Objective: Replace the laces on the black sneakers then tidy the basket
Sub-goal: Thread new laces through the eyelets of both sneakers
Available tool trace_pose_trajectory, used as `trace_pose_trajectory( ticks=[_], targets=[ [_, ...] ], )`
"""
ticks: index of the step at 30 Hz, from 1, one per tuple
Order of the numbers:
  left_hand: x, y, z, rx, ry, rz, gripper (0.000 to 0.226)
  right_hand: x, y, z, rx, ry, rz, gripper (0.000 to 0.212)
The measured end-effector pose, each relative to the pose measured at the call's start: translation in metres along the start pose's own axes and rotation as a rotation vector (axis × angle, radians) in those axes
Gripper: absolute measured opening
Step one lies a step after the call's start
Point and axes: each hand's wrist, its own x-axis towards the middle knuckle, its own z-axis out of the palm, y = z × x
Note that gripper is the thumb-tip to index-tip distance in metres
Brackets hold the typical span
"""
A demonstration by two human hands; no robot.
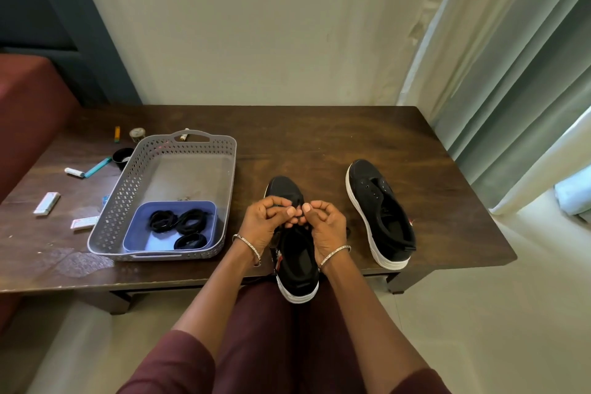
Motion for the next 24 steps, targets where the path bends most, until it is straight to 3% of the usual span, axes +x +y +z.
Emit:
trace_pose_trajectory(
  ticks=[3,8,13,21,24],
  targets=[
    [-0.001,0.002,0.001,0.010,-0.049,-0.020,0.023,0.001,0.002,0.000,0.023,-0.023,0.020,0.005],
    [0.004,0.009,0.004,-0.073,-0.002,-0.136,0.035,0.001,0.002,-0.004,0.073,-0.097,0.068,0.026],
    [0.006,0.016,0.004,-0.026,-0.091,-0.198,0.022,-0.001,-0.008,-0.006,0.097,-0.195,0.126,0.022],
    [0.003,0.006,0.008,0.035,0.097,-0.082,0.007,-0.012,-0.023,-0.009,0.079,-0.291,0.131,0.021],
    [0.001,0.000,0.011,0.179,0.110,0.021,0.009,-0.008,-0.010,-0.006,0.021,-0.165,0.080,0.024]
  ],
)
